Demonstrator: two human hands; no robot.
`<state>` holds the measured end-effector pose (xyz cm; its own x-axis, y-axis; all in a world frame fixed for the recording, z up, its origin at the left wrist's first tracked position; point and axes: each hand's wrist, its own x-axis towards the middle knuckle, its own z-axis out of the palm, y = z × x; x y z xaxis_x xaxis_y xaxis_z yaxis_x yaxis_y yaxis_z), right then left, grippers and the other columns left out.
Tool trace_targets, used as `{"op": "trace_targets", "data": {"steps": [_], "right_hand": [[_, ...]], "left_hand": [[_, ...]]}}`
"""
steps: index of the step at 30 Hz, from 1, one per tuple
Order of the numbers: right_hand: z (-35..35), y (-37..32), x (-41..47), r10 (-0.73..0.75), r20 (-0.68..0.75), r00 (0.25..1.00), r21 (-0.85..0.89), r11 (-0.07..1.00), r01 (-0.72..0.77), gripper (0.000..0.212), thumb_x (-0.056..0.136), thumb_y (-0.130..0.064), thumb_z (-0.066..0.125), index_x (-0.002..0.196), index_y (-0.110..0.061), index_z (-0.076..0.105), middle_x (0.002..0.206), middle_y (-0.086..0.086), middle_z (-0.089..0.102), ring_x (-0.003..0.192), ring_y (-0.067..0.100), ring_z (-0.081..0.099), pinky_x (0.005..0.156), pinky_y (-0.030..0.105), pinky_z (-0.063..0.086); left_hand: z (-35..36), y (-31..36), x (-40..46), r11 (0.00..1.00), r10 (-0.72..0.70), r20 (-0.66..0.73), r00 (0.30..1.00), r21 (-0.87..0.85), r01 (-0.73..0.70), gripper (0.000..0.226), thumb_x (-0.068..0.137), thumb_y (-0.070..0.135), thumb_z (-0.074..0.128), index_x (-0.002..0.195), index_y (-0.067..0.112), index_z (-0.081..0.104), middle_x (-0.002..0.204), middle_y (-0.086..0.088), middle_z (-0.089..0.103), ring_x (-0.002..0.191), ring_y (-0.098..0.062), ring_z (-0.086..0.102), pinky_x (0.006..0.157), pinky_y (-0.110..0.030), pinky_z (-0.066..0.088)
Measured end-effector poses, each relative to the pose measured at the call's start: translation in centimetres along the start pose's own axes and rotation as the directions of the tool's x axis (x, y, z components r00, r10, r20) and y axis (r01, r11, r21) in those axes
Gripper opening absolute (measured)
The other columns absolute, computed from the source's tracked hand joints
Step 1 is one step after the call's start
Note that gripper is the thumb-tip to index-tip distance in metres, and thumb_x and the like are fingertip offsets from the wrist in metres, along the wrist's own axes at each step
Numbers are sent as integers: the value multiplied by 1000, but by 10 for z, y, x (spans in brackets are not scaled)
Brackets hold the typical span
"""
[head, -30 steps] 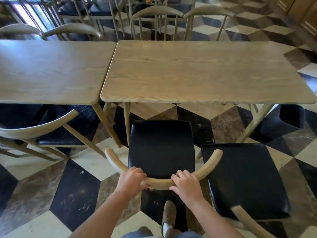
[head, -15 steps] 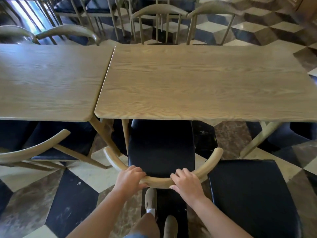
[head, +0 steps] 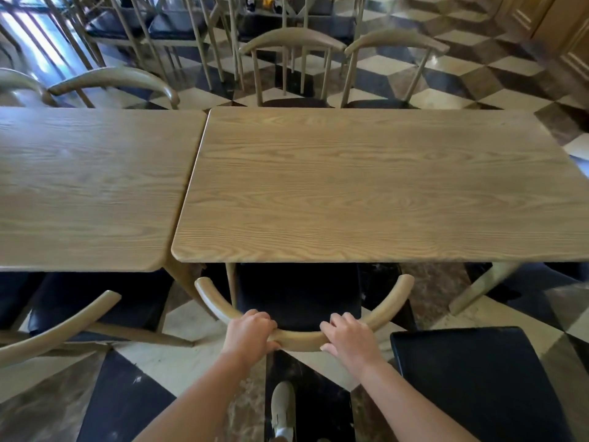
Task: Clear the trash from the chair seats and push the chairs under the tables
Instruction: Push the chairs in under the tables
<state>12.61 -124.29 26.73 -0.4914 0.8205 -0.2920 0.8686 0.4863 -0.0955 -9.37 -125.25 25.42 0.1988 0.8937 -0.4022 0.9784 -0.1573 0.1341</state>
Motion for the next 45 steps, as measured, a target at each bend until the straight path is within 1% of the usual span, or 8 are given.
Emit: {"op": "trace_targets", "data": {"steps": [3, 4, 7, 14, 26, 31, 40, 45], "right_hand": [[-4, 0, 4, -13, 42, 999, -65, 998, 16, 40, 60, -48, 83, 82, -21, 64, 73, -2, 62, 66, 16, 59, 50, 26, 51], [-4, 0, 4, -8, 52, 999, -65, 998, 12, 39, 63, -48, 81, 85, -20, 64, 76, -2, 62, 69, 16, 59, 52, 27, 51], [1, 0, 8, 1, 50, 999, -3, 1000, -1, 34, 86, -41, 61, 107, -15, 53, 101, 5, 58, 94, 23, 54, 76, 34, 48], [3, -16, -14, 76, -57, 995, 30, 997, -75, 35, 93, -42, 48, 116, -16, 53, 112, 5, 58, 107, 24, 50, 98, 40, 39], [-10, 23, -150, 7, -303, 953, 61, 998, 12, 34, 94, -40, 45, 116, -17, 56, 112, 5, 62, 108, 24, 53, 93, 39, 42], [-7, 50, -240, 29, -364, 931, 59, 998, -8, 32, 92, -39, 48, 113, -17, 59, 107, 4, 64, 102, 23, 55, 87, 37, 43], [24, 96, -387, 180, -389, 903, 94, 983, -156, 32, 92, -38, 48, 115, -17, 57, 107, 3, 63, 103, 23, 55, 85, 35, 43], [64, 110, -473, 310, -305, 900, 113, 951, -289, 37, 92, -41, 47, 122, -20, 55, 116, 1, 62, 108, 19, 54, 91, 34, 44]], "left_hand": [[-1, -6, 4, 1000, 24, 31, 999, 11, -24, 45, 83, 53, 56, 121, 28, 57, 117, 9, 59, 110, -15, 49, 81, -30, 45], [1, -6, 2, 1000, 26, 18, 1000, 11, -26, 45, 84, 53, 55, 122, 28, 56, 117, 9, 59, 110, -14, 48, 81, -30, 45], [8, -4, -4, 999, 23, -54, 998, -30, -24, 45, 85, 50, 54, 123, 25, 54, 118, 8, 57, 110, -14, 48, 86, -29, 43], [8, 24, -29, 998, -31, -150, 988, -65, 22, 45, 93, 38, 44, 134, 20, 42, 132, 1, 50, 130, -19, 36, 113, -37, 21], [27, 165, -131, 977, -199, -446, 873, -157, 142, 39, 93, 39, 48, 123, 17, 57, 123, -2, 63, 119, -23, 53, 104, -39, 37], [52, 249, -177, 963, -248, -473, 845, -213, 164, 33, 91, 38, 49, 116, 20, 60, 118, -1, 65, 115, -22, 56, 100, -39, 40], [83, 364, -238, 998, -38, -495, 868, -67, 5, 40, 92, 40, 47, 124, 18, 53, 126, -2, 58, 124, -22, 47, 111, -45, 28], [122, 418, -271, 993, 25, -446, 895, -94, -74, 43, 93, 42, 45, 131, 22, 47, 136, 1, 52, 132, -20, 39, 115, -45, 22]]}}
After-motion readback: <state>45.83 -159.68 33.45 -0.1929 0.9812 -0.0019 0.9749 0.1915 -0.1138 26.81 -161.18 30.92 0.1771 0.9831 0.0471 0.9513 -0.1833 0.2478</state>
